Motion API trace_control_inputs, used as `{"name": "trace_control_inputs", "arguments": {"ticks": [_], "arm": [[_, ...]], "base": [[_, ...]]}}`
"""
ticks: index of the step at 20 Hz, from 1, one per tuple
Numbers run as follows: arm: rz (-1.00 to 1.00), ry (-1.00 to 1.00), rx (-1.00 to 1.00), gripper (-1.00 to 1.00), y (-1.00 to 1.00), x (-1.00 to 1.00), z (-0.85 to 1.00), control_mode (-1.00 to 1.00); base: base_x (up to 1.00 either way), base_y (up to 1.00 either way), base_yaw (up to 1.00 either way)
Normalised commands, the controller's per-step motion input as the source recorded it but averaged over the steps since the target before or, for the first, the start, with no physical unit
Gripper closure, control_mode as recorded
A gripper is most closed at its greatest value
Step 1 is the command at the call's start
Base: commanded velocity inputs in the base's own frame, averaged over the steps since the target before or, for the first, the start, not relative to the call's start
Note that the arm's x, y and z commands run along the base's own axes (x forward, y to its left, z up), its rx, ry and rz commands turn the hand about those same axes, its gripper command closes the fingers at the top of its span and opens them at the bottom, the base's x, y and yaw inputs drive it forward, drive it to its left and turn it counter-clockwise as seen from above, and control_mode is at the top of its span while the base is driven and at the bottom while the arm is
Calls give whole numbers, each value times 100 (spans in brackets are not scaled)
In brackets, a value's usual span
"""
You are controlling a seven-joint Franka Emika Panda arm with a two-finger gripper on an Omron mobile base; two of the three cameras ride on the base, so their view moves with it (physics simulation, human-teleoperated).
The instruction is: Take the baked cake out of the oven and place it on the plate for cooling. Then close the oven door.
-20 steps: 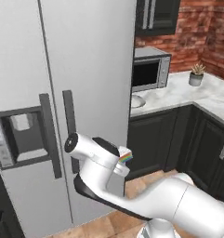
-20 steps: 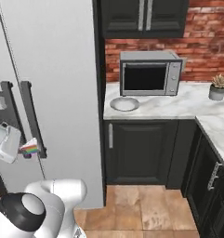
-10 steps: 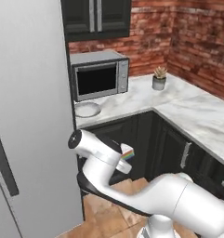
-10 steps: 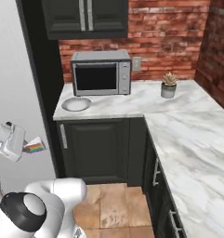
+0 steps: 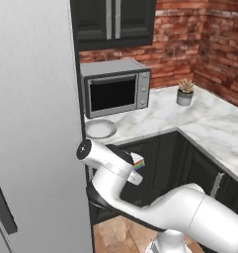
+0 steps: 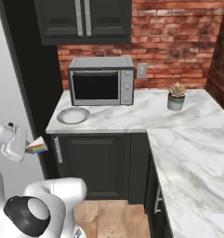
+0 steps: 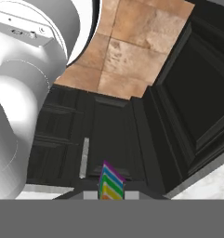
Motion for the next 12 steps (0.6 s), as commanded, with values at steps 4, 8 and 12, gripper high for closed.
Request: {"name": "trace_control_inputs", "arguments": {"ticks": [4,8,12], "arm": [[0,0,0,100,0,0,0,100],[0,0,0,100,0,0,0,100],[0,0,0,100,0,0,0,100]], "base": [[35,-38,21],[-9,-60,34],[15,-48,20]]}}
